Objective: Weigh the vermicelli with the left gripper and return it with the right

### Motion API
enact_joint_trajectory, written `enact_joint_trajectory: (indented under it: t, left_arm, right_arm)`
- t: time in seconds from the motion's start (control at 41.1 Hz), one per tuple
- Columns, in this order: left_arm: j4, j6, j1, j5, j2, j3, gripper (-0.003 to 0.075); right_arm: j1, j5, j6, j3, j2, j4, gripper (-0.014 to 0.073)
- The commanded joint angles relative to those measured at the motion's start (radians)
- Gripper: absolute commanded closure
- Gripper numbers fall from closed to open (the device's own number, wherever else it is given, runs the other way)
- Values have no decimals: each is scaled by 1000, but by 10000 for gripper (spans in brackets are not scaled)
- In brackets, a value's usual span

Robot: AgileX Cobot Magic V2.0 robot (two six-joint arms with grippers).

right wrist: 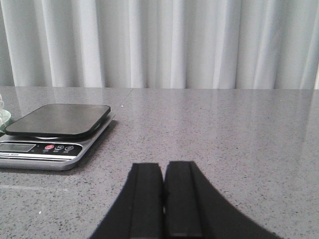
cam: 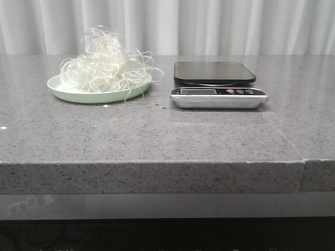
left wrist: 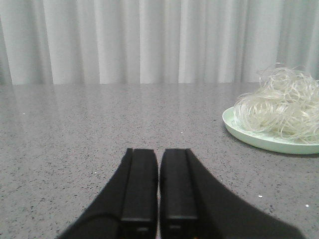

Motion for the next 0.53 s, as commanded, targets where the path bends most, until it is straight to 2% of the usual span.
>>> enact_joint_trajectory:
  t: [0.0,0.51]
  left_arm:
    - [-2,-8,-5,-86,-19,6,579]
    - [-2,-8,-5,-86,-19,6,579]
  right_arm:
    - [-4,-85,-1,-8,-15,-11,449]
    - [-32,-85,-1,-8,-15,-11,449]
